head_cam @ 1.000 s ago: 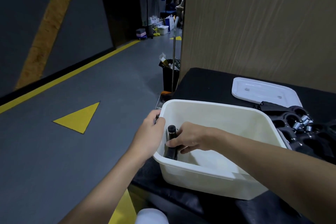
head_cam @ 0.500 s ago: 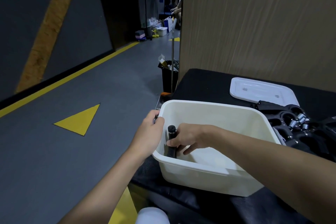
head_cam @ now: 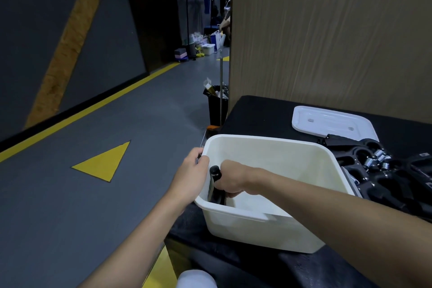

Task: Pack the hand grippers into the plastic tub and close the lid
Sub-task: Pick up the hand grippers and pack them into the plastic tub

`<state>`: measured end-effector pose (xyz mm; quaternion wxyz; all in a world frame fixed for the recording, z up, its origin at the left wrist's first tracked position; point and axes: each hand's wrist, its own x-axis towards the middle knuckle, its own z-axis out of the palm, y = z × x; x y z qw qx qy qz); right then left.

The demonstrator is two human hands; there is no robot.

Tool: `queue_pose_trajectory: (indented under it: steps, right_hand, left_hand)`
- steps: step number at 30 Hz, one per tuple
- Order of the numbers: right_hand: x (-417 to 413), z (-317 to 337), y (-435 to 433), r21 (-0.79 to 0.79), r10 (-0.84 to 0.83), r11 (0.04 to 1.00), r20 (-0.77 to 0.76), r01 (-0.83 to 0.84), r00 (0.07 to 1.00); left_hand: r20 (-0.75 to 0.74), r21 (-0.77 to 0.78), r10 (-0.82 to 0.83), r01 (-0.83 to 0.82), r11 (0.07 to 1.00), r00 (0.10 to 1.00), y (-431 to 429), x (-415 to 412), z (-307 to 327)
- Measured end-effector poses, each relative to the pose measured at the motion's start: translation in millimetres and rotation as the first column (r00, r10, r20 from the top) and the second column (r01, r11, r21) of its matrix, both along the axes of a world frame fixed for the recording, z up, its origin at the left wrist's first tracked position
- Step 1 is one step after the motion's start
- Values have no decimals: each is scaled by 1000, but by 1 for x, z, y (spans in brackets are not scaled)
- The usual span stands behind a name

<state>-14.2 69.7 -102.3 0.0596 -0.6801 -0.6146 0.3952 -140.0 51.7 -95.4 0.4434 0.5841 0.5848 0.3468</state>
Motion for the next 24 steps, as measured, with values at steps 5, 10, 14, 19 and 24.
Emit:
queue_pose_trajectory:
  steps: [5,10,14,19,24]
  right_hand:
    - [7,7,-5,-19,9,1000,-6,-9,1000]
    - [28,34,-33,104,-58,992,-185,78,981]
    - [75,52,-65,324,-187,902,-302,285,935]
    - [158,50,-96,620,-459,645,-152,446,875]
    - [259,12,-117,595,-781,496,-12,632,624]
  left_hand:
    - [15,0,7,-7,1000,1000,0,0,-2]
    - [23,27,9,-9,1000,1000,-1,0,-4]
    - [5,43,37,-37,998,999,-6,6,-4]
    - [24,34,61,-62,997,998,-20,18,-6]
    - [35,40,88,-89,995,996,-29,27,-4]
